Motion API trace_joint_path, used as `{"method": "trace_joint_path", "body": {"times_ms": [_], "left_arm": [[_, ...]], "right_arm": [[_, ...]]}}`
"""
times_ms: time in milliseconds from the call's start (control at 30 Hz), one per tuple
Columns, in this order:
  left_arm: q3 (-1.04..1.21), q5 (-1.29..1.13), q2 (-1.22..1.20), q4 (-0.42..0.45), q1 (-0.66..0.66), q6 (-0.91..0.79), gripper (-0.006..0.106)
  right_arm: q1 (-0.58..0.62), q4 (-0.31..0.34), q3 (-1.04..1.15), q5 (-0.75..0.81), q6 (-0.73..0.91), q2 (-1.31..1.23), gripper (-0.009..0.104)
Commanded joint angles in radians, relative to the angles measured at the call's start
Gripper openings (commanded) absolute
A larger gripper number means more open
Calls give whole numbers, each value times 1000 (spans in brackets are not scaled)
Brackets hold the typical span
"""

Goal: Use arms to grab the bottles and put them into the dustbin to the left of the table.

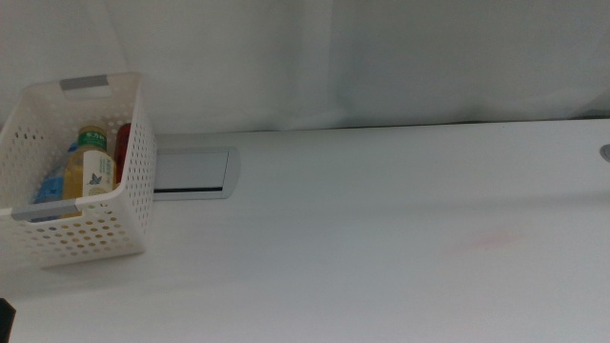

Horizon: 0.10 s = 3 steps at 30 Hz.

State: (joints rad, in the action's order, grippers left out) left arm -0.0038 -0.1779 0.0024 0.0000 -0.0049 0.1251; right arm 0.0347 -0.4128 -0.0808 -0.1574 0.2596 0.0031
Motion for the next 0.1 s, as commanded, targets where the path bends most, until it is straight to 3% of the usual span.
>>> {"method": "trace_joint_path", "body": {"times_ms": [0, 67], "left_arm": [[39, 14, -24, -15, -7, 6, -3], [39, 14, -24, -15, -7, 6, -3]], "right_arm": [[-5, 2, 4, 4, 3, -34, -3], [-5, 2, 4, -4, 3, -34, -3]]}}
